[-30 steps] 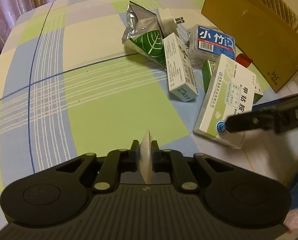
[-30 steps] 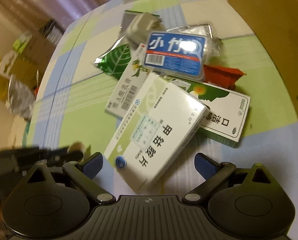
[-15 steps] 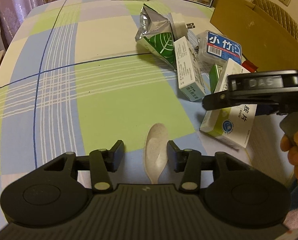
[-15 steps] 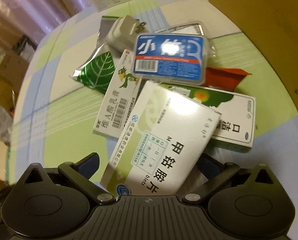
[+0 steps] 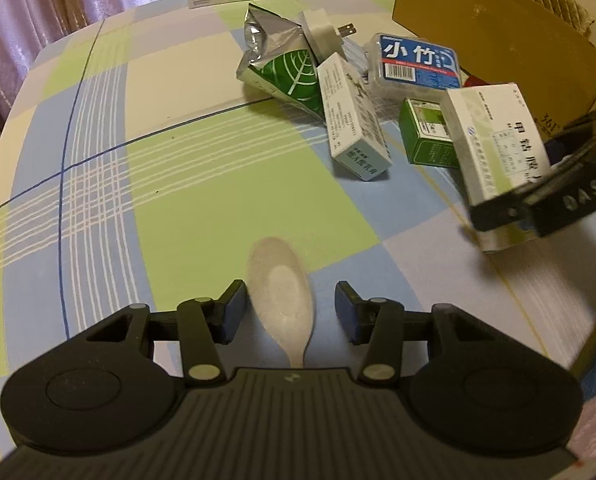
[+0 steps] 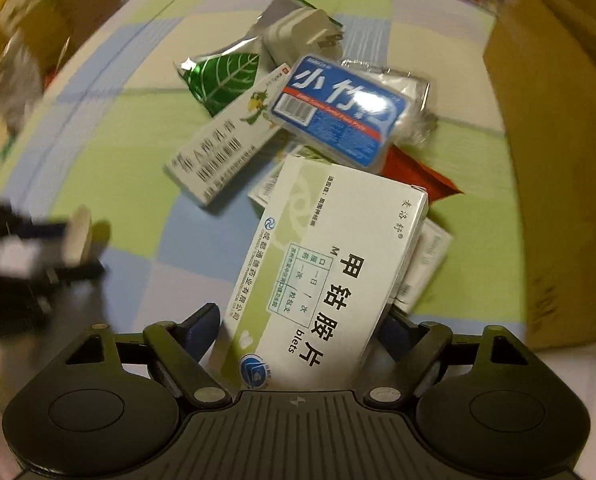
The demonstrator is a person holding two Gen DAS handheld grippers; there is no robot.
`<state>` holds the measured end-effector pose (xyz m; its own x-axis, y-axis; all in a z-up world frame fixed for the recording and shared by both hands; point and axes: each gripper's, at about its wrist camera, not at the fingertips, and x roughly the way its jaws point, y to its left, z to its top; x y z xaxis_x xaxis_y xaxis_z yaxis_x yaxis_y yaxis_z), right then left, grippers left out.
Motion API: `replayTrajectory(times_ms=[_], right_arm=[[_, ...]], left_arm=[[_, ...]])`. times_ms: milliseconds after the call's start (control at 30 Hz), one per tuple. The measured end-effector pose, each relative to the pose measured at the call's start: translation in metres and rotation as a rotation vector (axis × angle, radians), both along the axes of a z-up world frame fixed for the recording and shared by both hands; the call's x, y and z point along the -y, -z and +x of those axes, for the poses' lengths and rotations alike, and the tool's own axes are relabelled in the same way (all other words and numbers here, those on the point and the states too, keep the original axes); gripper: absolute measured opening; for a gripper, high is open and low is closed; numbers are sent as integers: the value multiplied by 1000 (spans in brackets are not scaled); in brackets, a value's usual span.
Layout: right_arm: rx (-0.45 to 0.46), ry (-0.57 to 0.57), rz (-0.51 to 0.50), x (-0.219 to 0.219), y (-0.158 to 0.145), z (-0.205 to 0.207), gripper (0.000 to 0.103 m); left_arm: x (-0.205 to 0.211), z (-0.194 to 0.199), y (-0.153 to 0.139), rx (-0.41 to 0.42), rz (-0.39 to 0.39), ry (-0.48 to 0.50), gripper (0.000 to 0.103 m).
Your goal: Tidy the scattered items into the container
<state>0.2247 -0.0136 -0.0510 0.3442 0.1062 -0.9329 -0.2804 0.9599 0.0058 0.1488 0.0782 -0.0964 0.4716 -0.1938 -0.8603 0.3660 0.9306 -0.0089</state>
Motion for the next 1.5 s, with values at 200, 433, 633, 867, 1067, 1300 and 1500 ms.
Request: replayTrajectory(times_ms=[200, 433, 633, 867, 1067, 1300, 1500], right_arm=[[17, 13, 5, 9, 2, -9, 82], [32, 72, 46, 14, 6, -12, 84], [35, 86, 76, 19, 8, -14, 84], [38, 113, 105, 24, 8, -13, 84], [42, 133, 114, 28, 11, -12, 80], [121, 117, 115, 26, -9, -19, 73], [184, 103, 124, 24, -30, -24, 72]], left_arm=[[-4, 1, 0, 9, 10, -36, 41], [3, -8, 1, 62, 33, -32, 38], [5, -8, 0, 58, 14, -46, 28], [6, -13, -10, 71, -3, -45, 27], [15, -14, -24, 96, -5, -42, 27], [24, -14, -37, 111, -16, -41, 27], [27, -18, -50, 128, -26, -44, 27]])
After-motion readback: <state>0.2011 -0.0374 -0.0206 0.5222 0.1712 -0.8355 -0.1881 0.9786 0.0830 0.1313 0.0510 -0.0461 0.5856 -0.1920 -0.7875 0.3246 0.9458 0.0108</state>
